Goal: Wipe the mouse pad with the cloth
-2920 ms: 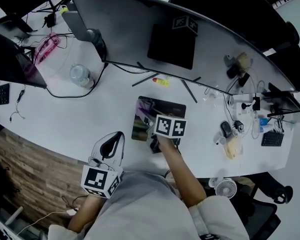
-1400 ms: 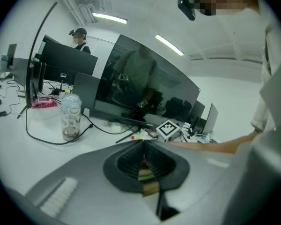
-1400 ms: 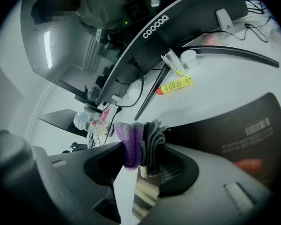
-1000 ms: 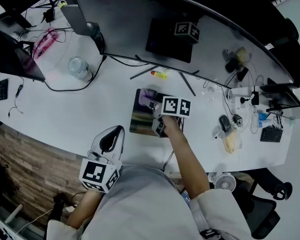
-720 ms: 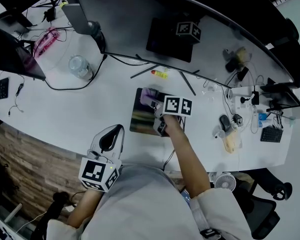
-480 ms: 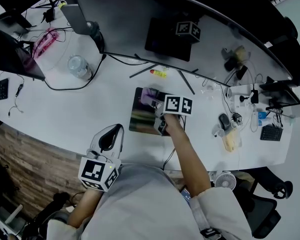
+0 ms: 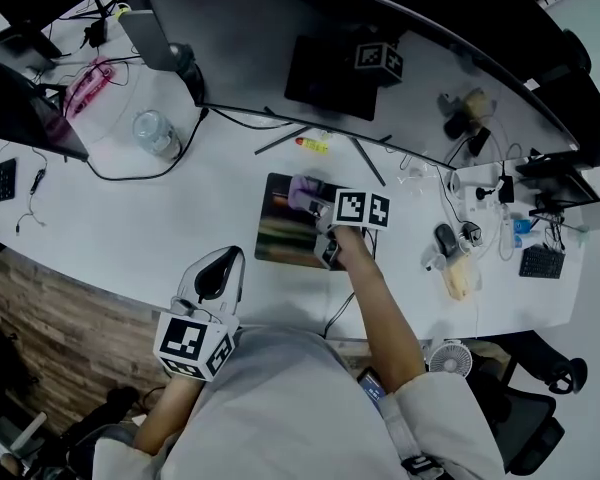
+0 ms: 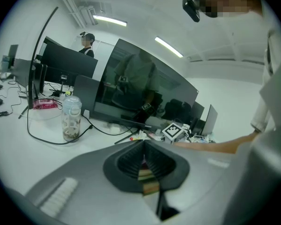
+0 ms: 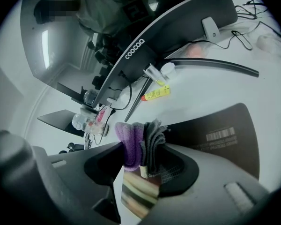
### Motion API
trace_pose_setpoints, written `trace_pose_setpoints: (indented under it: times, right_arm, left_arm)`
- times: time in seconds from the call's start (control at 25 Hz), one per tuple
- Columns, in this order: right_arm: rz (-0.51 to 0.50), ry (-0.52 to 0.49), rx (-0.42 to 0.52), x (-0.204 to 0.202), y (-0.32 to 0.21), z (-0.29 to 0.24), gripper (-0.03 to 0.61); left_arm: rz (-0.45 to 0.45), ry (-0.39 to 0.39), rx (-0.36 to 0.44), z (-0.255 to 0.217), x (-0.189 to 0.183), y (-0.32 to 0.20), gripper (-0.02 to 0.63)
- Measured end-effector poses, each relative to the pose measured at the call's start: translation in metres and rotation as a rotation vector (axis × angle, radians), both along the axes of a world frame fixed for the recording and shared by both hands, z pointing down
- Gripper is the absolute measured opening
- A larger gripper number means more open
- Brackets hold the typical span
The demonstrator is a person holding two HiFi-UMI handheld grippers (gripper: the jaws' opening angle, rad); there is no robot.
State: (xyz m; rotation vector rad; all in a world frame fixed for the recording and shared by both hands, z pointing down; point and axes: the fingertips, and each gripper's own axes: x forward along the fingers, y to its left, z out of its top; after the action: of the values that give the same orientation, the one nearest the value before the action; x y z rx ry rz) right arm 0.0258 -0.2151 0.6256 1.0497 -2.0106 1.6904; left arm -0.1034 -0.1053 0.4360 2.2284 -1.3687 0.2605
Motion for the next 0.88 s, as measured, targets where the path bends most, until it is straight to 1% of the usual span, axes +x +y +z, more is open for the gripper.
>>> trace_pose_setpoints:
  times: [0.88]
  right_arm:
    - [0.015,0.000,-0.020,0.046,0.007,0.002,0.210]
  left_arm:
    - [0.014,-0.013,0.008,-0.002,0.013,0.006,0.000]
